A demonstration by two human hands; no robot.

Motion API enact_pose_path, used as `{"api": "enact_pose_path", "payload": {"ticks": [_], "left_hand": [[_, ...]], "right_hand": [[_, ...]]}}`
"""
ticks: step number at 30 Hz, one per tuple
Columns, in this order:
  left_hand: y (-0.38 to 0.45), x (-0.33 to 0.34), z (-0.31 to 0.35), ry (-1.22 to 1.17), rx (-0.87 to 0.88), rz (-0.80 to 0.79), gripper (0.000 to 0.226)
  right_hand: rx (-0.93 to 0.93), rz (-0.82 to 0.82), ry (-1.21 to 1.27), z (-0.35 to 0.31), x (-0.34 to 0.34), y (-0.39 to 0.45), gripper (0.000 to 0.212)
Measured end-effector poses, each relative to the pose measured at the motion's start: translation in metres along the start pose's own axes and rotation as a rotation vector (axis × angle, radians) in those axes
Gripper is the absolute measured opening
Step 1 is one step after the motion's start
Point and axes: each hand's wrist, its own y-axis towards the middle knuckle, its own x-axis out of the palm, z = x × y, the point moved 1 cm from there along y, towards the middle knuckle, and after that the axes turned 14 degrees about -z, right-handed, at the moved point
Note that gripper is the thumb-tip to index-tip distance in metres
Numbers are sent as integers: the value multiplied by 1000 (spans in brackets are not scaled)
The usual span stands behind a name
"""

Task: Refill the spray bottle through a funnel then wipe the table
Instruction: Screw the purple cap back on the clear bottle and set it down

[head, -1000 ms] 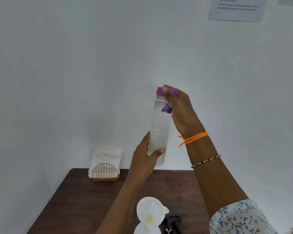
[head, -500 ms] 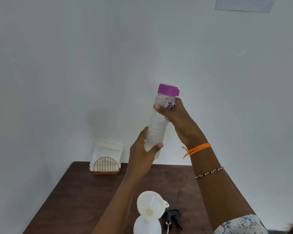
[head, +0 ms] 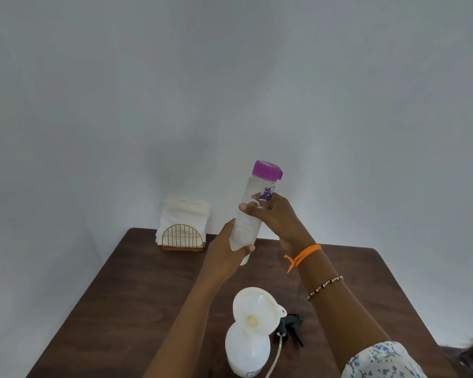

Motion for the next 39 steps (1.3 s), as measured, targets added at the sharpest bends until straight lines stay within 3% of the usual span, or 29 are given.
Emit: {"api": "enact_pose_path", "payload": {"ticks": [7,12,16,24,39], "left_hand": [[27,-3,-52,-30,-171,33,52],[49,-11,-85,-89,-296,48,78],[65,-16,-114,-185,-359,95,64],[85,-21,-138,-234,-404,195,48],[103,-17,-141,-222,-405,187,38]], "right_hand": [[93,-44,-13,53,20,37,45],[94,-27,-121,91,24,76,49],[117,25,-234,128,23,108,55],[158,82,-207,179,31,142,51],[118,45,-234,203,45,158,56]]}}
